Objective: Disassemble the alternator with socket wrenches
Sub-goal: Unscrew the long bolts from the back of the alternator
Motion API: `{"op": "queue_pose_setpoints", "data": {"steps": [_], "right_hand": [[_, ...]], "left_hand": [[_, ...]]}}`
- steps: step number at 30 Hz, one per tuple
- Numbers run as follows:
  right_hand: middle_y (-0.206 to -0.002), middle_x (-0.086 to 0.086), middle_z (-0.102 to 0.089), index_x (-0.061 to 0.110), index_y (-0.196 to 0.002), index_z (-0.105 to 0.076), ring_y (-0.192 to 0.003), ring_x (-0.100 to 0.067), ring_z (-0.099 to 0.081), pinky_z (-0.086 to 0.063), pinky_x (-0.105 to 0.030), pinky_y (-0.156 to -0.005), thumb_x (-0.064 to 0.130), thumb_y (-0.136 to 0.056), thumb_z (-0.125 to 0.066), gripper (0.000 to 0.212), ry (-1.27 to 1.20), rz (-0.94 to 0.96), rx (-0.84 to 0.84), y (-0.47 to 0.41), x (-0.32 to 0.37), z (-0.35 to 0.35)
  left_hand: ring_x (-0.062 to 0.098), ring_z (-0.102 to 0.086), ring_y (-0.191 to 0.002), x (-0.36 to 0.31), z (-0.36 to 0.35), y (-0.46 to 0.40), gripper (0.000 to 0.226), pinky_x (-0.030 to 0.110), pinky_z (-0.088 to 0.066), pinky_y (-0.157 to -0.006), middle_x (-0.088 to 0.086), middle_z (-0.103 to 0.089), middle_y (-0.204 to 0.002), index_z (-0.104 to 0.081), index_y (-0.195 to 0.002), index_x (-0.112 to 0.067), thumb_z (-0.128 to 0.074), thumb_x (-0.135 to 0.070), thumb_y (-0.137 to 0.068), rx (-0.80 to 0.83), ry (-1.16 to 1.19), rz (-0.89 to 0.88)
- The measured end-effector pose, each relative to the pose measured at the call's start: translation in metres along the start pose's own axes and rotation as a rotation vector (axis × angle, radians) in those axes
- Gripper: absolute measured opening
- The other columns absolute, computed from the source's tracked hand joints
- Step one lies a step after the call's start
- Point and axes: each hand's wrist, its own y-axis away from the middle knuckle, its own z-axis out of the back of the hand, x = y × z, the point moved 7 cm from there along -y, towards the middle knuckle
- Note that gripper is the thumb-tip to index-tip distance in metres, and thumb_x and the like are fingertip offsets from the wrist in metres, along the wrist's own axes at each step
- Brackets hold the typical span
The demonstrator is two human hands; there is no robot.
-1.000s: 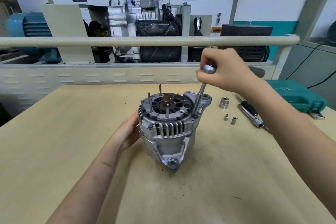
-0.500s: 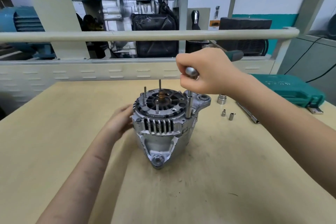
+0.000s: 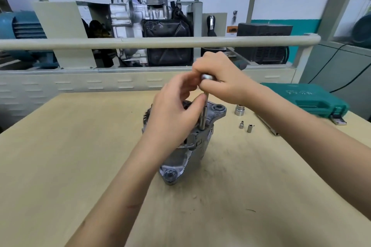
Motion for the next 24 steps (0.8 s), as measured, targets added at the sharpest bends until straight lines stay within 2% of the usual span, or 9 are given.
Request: {"op": "queue_pose_setpoints", "data": {"steps": [3, 6, 9, 12, 14, 16, 19, 21, 24], "right_hand": [[-0.061, 0.012, -0.041, 0.011, -0.066, -0.048, -0.073, -0.018, -0.04, -0.031, -0.037, -0.074, 0.013, -0.067, -0.039, 0.009, -0.099, -0.082, -0.002, 0.002, -0.009, 0.001], [-0.06, 0.012, -0.042, 0.012, -0.066, -0.048, -0.069, -0.016, -0.04, -0.028, -0.031, -0.071, 0.014, -0.067, -0.039, 0.009, -0.104, -0.078, 0.012, 0.001, -0.005, 0.0], [-0.064, 0.015, -0.041, 0.014, -0.071, -0.047, -0.067, -0.005, -0.034, -0.024, -0.027, -0.073, 0.015, -0.067, -0.039, 0.009, -0.069, -0.042, 0.064, 0.0, 0.004, -0.004], [-0.074, 0.009, -0.048, 0.011, -0.083, -0.055, -0.074, -0.004, -0.039, -0.031, -0.02, -0.073, 0.016, -0.07, -0.043, 0.018, -0.055, -0.048, 0.161, 0.002, 0.009, -0.002], [-0.091, 0.003, -0.058, 0.011, -0.097, -0.06, -0.088, -0.01, -0.048, -0.038, -0.021, -0.078, 0.013, -0.077, -0.054, 0.021, -0.045, -0.079, 0.252, 0.004, 0.006, 0.006], [-0.106, 0.011, -0.059, 0.017, -0.114, -0.06, -0.097, 0.0, -0.05, -0.036, -0.008, -0.083, 0.013, -0.083, -0.06, 0.031, -0.016, -0.13, 0.361, 0.008, -0.002, 0.017], [-0.101, 0.029, -0.052, 0.024, -0.126, -0.055, -0.092, 0.015, -0.049, -0.03, 0.004, -0.081, 0.02, -0.088, -0.059, 0.038, 0.026, -0.167, 0.441, 0.01, -0.009, 0.026], [-0.097, 0.03, -0.05, 0.022, -0.125, -0.056, -0.094, 0.012, -0.048, -0.031, 0.002, -0.081, 0.021, -0.088, -0.058, 0.037, 0.079, -0.148, 0.435, 0.007, -0.005, 0.027], [-0.103, 0.015, -0.061, 0.019, -0.12, -0.06, -0.095, 0.0, -0.053, -0.04, -0.016, -0.082, 0.028, -0.088, -0.057, 0.033, 0.183, -0.105, 0.427, 0.004, 0.002, 0.026]], "left_hand": [[0.011, -0.059, -0.094, 0.013, 0.001, -0.005, 0.028, 0.023, -0.048, -0.083, -0.005, -0.06, -0.098, -0.053, -0.104, -0.02, -0.066, -0.014, -0.08, 0.005, -0.126, 0.058], [0.007, -0.057, -0.078, 0.025, -0.015, -0.006, 0.018, 0.015, -0.041, -0.066, -0.011, -0.063, -0.084, -0.065, -0.098, -0.016, -0.061, -0.027, -0.085, 0.182, -0.356, 0.069], [0.011, -0.057, -0.075, 0.031, -0.022, -0.006, 0.019, 0.032, -0.04, -0.091, -0.001, -0.07, -0.079, -0.066, -0.089, -0.007, -0.054, -0.023, -0.09, 0.241, -0.334, 0.053], [0.002, -0.052, -0.067, 0.034, -0.019, -0.008, 0.014, 0.031, -0.018, -0.109, -0.013, -0.066, -0.074, -0.062, -0.08, -0.013, -0.057, -0.023, -0.089, 0.22, -0.38, -0.03], [-0.004, -0.052, -0.066, 0.036, -0.017, -0.01, 0.011, 0.025, -0.014, -0.109, -0.02, -0.061, -0.07, -0.062, -0.078, -0.019, -0.061, -0.025, -0.087, 0.211, -0.378, -0.059], [-0.01, -0.053, -0.068, 0.036, -0.018, -0.013, 0.009, 0.022, -0.013, -0.108, -0.024, -0.059, -0.066, -0.062, -0.076, -0.024, -0.063, -0.027, -0.084, 0.229, -0.364, -0.074], [-0.009, -0.054, -0.072, 0.036, -0.017, -0.017, 0.009, 0.02, -0.013, -0.107, -0.025, -0.059, -0.063, -0.062, -0.072, -0.03, -0.066, -0.03, -0.08, 0.234, -0.331, -0.098], [-0.009, -0.054, -0.073, 0.038, -0.016, -0.018, 0.016, 0.021, -0.015, -0.107, -0.028, -0.058, -0.058, -0.058, -0.067, -0.038, -0.068, -0.031, -0.078, 0.224, -0.309, -0.098], [-0.016, -0.052, -0.072, 0.04, -0.017, -0.016, 0.022, 0.028, -0.025, -0.104, -0.035, -0.057, -0.055, -0.055, -0.065, -0.043, -0.071, -0.03, -0.075, 0.219, -0.246, -0.082]]}}
